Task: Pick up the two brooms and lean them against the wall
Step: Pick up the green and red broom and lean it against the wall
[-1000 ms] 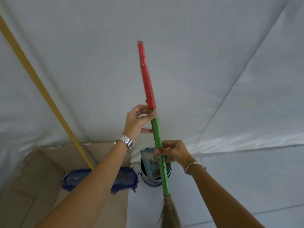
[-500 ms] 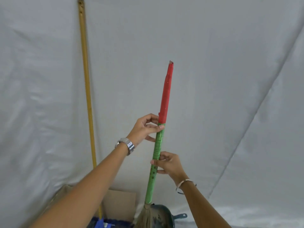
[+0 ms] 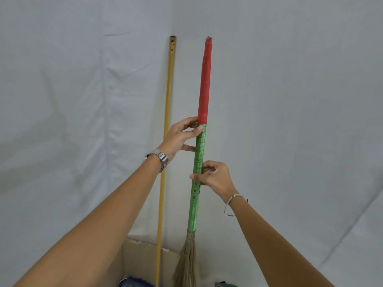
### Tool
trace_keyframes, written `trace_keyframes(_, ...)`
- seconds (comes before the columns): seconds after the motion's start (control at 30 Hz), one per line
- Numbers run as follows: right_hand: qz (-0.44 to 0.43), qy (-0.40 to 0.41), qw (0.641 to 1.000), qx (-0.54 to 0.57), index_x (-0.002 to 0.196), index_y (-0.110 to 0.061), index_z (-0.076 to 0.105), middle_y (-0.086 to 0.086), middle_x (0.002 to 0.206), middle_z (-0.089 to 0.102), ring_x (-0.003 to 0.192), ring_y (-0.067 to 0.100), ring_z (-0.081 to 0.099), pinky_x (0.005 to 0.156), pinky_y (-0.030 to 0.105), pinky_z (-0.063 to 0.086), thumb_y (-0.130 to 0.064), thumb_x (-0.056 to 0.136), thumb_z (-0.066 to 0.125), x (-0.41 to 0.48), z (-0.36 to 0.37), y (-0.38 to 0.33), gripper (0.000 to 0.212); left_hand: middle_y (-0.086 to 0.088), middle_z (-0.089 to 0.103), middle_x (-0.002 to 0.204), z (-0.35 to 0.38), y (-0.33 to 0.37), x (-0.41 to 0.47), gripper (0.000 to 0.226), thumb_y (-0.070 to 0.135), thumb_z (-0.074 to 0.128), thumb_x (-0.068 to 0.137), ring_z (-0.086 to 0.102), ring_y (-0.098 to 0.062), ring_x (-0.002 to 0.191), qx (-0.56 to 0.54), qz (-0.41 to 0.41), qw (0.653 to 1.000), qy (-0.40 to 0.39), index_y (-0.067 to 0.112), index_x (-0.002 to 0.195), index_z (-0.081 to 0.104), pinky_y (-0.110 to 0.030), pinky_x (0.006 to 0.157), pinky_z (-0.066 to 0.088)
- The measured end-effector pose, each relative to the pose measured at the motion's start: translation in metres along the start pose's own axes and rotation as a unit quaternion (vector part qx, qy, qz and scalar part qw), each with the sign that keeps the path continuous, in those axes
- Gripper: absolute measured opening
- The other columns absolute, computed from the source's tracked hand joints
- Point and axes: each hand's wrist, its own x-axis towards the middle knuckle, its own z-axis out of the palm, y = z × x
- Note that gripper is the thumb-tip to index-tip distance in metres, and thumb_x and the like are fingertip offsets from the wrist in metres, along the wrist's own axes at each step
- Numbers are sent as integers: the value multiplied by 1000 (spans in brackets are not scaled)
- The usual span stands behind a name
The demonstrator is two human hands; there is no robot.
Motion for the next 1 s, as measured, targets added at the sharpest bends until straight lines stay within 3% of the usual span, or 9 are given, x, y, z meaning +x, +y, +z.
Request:
trace_keyframes(0.13,5,1,1000,-2,74,-5,69,11,67,67,66,25,64,72,40,59,-3,60,84,31,55,6,21,5,52,93,-62,-14,8,22,17,60,86,59,-7,89,-6,-5,1000,7,21,108,61,-36,64,58)
trace_keyframes(0.23,22,-1,1000,-3,73,-9,69,8,67,67,68,24,65,75,40,59,0,62,82,56,104,18,19,6,51,89,-114,-34,16,15,14,61,86,61,-3,83,-13,-21,1000,-4,24,97,60,-36,63,59)
trace_keyframes(0.4,57,1,998,-12,74,-11,71,10,72,70,72,25,67,74,38,59,-2,62,82,90,165,45,19,5,51,92,-181,-79,36,18,15,63,84,61,-8,88,2,-53,998,-27,20,101,59,-47,72,59)
trace_keyframes(0.67,116,23,993,-29,62,-16,71,21,71,72,65,28,68,69,46,59,-16,55,87,118,238,114,17,6,56,97,-244,-160,46,16,15,60,86,61,-12,95,-3,-121,991,-52,28,95,60,-45,73,58)
trace_keyframes(1.0,208,-19,977,-42,61,-22,71,-2,62,73,61,13,69,64,28,59,-12,60,86,153,312,235,17,2,60,100,-297,-303,37,18,8,59,85,65,-11,86,-44,-224,974,11,21,99,61,-32,68,59)
